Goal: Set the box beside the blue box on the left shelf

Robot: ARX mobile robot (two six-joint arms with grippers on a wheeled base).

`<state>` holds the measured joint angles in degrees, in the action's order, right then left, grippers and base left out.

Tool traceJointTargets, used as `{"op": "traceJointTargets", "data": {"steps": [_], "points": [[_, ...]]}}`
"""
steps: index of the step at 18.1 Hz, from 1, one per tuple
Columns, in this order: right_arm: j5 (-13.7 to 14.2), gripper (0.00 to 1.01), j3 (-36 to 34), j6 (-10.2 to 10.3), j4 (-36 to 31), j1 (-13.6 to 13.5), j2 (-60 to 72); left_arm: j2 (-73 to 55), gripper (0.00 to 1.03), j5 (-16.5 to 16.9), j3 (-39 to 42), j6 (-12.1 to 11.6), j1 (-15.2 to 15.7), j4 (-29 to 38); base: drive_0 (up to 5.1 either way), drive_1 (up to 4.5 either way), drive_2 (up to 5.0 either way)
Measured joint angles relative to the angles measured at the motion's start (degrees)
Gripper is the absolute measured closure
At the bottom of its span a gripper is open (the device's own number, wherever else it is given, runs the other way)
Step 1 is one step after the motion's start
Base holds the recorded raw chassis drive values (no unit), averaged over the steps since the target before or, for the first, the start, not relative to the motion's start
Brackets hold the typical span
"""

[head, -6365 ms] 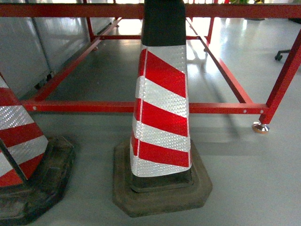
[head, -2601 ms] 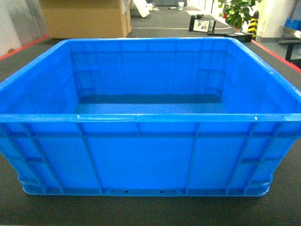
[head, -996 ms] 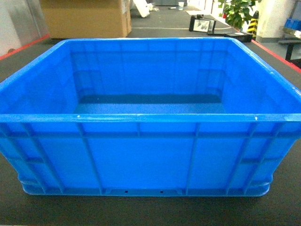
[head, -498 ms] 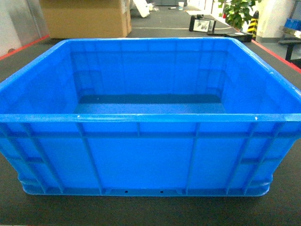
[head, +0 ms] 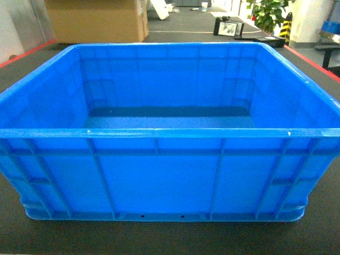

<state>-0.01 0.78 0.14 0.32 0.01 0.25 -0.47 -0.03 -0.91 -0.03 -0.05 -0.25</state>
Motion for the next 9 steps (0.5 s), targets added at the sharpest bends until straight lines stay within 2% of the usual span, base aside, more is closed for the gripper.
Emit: {"op": "traceJointTargets", "data": {"steps": [9], "points": [[0.0,0.03,0.0,0.0,0.0,0.0,0.0,0.0,0.05,0.0,0.0,0.0,0.0,0.0,0.0,0.0,0.0]]}}
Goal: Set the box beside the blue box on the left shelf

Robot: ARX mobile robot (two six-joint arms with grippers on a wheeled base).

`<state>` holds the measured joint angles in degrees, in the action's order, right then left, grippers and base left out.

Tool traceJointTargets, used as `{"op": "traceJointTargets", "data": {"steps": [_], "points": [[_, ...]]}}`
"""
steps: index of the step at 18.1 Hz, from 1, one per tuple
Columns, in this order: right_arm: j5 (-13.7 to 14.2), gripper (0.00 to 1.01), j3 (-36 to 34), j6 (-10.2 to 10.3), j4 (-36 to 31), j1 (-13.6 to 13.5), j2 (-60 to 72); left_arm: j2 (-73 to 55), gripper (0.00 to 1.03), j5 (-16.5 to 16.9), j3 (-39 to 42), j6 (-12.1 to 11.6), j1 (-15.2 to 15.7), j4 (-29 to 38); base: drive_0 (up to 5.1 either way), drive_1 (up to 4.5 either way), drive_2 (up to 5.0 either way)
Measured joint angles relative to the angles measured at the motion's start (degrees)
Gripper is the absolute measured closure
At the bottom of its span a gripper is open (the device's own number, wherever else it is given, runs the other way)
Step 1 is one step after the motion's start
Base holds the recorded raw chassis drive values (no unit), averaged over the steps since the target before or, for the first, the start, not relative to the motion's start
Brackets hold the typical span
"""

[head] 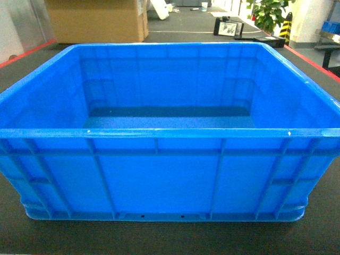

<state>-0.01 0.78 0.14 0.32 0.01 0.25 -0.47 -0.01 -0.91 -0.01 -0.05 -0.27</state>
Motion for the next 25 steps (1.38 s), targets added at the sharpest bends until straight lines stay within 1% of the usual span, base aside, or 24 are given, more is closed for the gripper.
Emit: {"op": "traceJointTargets", "data": {"steps": [4,5,6,7,8,9,11,12,13,14,15,16,17,18,19,20,21,22,23,24,25], "points": [[0.0,0.03,0.0,0.0,0.0,0.0,0.0,0.0,0.05,0.0,0.0,0.0,0.0,0.0,0.0,0.0,0.0],[4.9,0.03,0.5,0.4,2.4,-1.6,0.9,-0.8,0.05,-5.4,-0.1,0.3,-1.8,-0.8,0.0,0.0,0.0],[15.9,0.03,2.1,1.6,5.0,-7.4,5.5,-3.8,0.05,-15.1,-0.2,0.9,-6.9,0.2,0.0,0.0,0.0],[25.6,0.03,3.3,2.4,3.7,-12.0,11.9,-7.8,0.05,-23.2,-0.2,1.0,-10.7,2.8,0.0,0.0,0.0],[30.9,0.03,4.2,3.1,2.0,-11.4,14.3,-9.5,0.05,-28.5,-0.3,1.0,-11.2,4.9,0.0,0.0,0.0],[33.2,0.03,7.3,4.3,-2.8,-9.2,18.8,-12.5,0.05,-30.8,-1.3,1.2,-10.9,8.2,0.0,0.0,0.0],[29.9,0.03,11.9,4.3,-9.8,-9.2,25.9,-20.1,0.05,-28.4,-3.9,1.4,-9.7,14.4,0.0,0.0,0.0],[26.7,0.03,15.3,4.3,-13.3,-7.6,32.2,-27.8,0.05,-27.3,-7.6,1.6,-8.7,19.3,0.0,0.0,0.0],[21.7,0.03,21.1,4.3,-14.6,-4.6,40.6,-36.8,0.05,-27.2,-14.4,2.8,-8.6,20.8,0.0,0.0,0.0],[18.4,0.03,26.7,4.9,-11.0,-3.5,46.9,-43.0,0.05,-27.5,-20.2,4.5,-8.9,17.2,0.0,0.0,0.0],[17.4,0.03,28.4,5.2,-9.7,-3.3,48.9,-45.0,0.05,-27.3,-21.9,5.2,-8.9,16.4,0.0,0.0,0.0],[15.9,0.03,31.0,6.0,-7.5,-3.3,51.9,-48.2,0.05,-26.7,-24.4,6.1,-8.9,14.8,0.0,0.0,0.0],[14.0,0.03,33.6,6.6,-5.3,-3.4,54.9,-51.3,0.05,-25.5,-26.9,6.9,-8.8,13.2,0.0,0.0,0.0],[12.7,0.03,35.3,7.5,-3.8,-3.4,57.0,-53.4,0.05,-24.8,-28.6,7.5,-8.5,12.3,0.0,0.0,0.0],[9.1,0.03,39.9,9.4,0.0,-3.5,62.1,-58.5,0.05,-23.1,-32.9,8.7,-8.3,9.6,0.0,0.0,0.0],[5.0,0.03,45.7,11.5,3.7,-3.9,68.4,-64.7,0.05,-21.2,-38.9,9.9,-8.4,5.6,0.0,0.0,0.0],[3.3,0.03,49.8,12.9,5.2,-4.4,72.9,-69.5,0.05,-20.3,-44.1,11.4,-8.8,1.8,0.0,0.0,0.0],[2.9,0.03,53.5,14.2,7.5,-5.8,77.0,-73.0,0.05,-20.0,-48.2,12.6,-9.2,-1.3,0.0,0.0,0.0],[2.5,0.03,55.3,15.6,8.1,-7.8,79.7,-75.2,0.05,-20.2,-50.1,13.5,-9.6,-2.8,0.0,0.0,0.0],[2.0,0.03,56.2,16.4,9.2,-9.8,81.2,-77.0,0.05,-20.3,-50.7,13.9,-10.0,-3.6,0.0,0.0,0.0],[3.5,0.03,57.8,16.3,10.8,-12.0,83.7,-78.4,0.05,-19.9,-50.7,14.7,-10.5,-3.8,0.0,0.0,0.0]]}}
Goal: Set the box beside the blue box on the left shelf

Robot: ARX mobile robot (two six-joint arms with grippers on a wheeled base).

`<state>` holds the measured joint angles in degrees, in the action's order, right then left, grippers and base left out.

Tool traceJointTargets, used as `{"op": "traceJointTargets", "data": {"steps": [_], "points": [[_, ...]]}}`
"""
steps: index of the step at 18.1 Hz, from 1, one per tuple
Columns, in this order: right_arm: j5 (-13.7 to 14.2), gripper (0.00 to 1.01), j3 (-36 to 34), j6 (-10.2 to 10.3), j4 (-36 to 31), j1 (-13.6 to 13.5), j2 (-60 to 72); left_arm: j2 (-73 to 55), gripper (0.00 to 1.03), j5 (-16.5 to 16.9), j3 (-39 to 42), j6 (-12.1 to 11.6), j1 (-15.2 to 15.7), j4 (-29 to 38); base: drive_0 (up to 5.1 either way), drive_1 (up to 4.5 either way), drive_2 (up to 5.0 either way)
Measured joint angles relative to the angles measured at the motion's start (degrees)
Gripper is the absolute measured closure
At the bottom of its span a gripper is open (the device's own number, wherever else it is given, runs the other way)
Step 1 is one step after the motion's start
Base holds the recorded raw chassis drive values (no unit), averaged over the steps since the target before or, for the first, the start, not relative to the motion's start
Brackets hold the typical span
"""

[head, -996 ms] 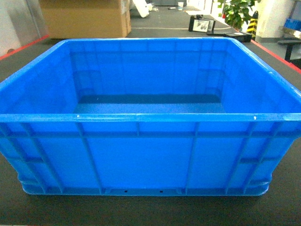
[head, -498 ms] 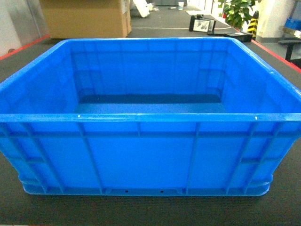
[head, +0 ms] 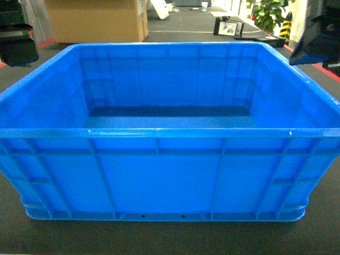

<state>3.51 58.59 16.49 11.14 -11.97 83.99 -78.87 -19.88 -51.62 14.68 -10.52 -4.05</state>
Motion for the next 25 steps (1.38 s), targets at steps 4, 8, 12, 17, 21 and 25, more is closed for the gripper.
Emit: {"op": "traceJointTargets", "data": {"steps": [4,8,12,17,21,25], "points": [[3.7,0.03,1.7,-1.6,0.8,-0.1,5.9,-4.0,0.05,0.5,0.0,0.4,-1.7,-0.3,0.0,0.0,0.0],[3.9,0.03,1.7,-3.1,-0.4,0.4,10.5,-7.8,0.05,0.5,-0.1,0.3,-2.0,-1.4,0.0,0.0,0.0],[5.2,0.15,1.7,-5.5,-0.9,1.2,12.4,-11.5,0.05,0.7,-2.2,0.0,-1.8,-4.8,0.0,0.0,0.0],[1.6,0.61,1.7,-8.1,-1.1,1.5,12.5,-13.3,0.48,-1.1,-4.0,-0.1,-1.4,-8.3,0.0,0.0,0.0],[0.3,0.68,1.7,-8.5,-1.5,1.6,12.3,-12.6,0.78,-0.1,-4.0,-1.2,-0.3,-8.2,0.0,0.0,0.0],[0.6,0.68,1.7,-9.3,-1.0,1.9,12.0,-11.8,0.81,1.6,-3.2,-1.3,-0.2,-7.8,0.0,0.0,0.0]]}}
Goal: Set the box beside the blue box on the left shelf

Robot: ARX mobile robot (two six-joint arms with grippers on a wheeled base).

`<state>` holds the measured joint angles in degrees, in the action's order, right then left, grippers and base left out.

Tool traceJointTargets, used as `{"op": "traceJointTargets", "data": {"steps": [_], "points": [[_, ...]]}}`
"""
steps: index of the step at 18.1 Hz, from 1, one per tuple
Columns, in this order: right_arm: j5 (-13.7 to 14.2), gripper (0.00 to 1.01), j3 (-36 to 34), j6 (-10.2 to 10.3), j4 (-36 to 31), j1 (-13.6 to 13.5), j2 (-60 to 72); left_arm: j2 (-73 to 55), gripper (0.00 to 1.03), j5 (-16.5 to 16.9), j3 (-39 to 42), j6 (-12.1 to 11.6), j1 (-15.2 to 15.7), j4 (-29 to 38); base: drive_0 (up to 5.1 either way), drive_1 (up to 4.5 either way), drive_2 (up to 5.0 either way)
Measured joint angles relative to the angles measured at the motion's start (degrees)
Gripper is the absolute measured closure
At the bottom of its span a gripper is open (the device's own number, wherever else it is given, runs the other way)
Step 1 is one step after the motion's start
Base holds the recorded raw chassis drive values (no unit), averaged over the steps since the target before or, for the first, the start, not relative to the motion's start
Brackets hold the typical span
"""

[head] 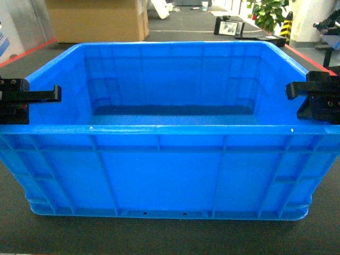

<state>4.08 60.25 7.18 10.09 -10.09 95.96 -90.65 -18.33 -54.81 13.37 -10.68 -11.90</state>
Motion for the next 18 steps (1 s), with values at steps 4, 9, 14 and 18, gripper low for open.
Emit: {"op": "traceJointTargets", "data": {"steps": [4,9,14,18], "points": [[1.0,0.68,-1.3,-1.2,0.0,-0.7,-2.7,3.9,0.83,0.0,3.6,0.4,0.0,1.7,0.0,0.0,0.0],[1.9,0.68,-1.9,-1.6,-0.9,-1.9,-8.0,12.2,0.83,-3.6,4.1,-1.7,-0.8,0.9,0.0,0.0,0.0],[3.0,0.68,-7.9,-2.3,-1.9,-2.8,-16.7,20.9,0.83,-6.7,8.2,-2.1,-3.8,-0.6,0.0,0.0,0.0],[4.0,0.68,-15.2,-2.3,-1.1,-4.2,-26.4,31.0,0.83,-9.8,13.8,-0.8,-6.8,-4.9,0.0,0.0,0.0]]}}
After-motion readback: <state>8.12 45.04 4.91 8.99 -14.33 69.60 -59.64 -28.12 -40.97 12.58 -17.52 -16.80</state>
